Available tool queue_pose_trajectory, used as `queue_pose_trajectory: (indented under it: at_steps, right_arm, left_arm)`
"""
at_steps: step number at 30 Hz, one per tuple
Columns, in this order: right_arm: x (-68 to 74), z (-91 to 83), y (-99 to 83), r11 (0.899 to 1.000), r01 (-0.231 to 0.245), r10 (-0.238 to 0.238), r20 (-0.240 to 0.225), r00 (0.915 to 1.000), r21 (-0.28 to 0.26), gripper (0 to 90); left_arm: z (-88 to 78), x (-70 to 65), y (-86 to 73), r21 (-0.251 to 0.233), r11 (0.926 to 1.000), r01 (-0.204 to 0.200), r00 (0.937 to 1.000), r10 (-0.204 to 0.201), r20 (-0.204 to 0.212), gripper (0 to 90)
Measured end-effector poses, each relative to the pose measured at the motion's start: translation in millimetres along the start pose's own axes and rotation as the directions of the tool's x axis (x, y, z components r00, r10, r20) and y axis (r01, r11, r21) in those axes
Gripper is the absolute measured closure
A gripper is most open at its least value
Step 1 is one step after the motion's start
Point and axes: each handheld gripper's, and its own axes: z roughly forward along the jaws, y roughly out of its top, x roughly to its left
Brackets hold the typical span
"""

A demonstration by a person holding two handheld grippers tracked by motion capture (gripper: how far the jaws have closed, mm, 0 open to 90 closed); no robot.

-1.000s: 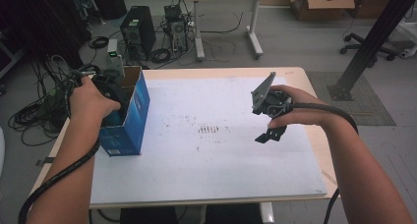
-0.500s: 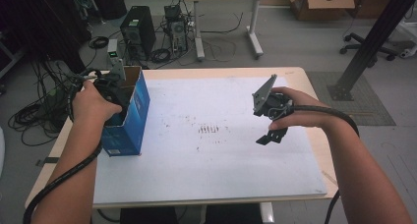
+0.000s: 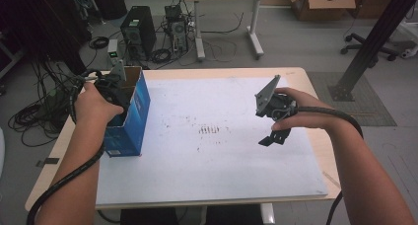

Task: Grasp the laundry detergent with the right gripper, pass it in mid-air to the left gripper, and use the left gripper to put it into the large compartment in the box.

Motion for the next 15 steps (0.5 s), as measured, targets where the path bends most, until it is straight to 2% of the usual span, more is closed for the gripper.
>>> queue_pose_trajectory:
  at_steps: [10,15]
  right_arm:
    - [-1.0,1.4,-2.7,1.000,-0.006,0.006,0.001,1.0000,-0.003,3.3]
    - [-1.3,2.0,-3.4,1.000,-0.008,0.008,0.002,1.0000,0.000,3.3]
  left_arm:
    - [0.6,1.2,-0.4,-0.007,0.9999,0.008,1.0000,-0.008,0.003,36.7]
    - [-1.0,0.4,-0.4,-0.013,0.9999,-0.001,1.0000,0.001,0.009,32.8]
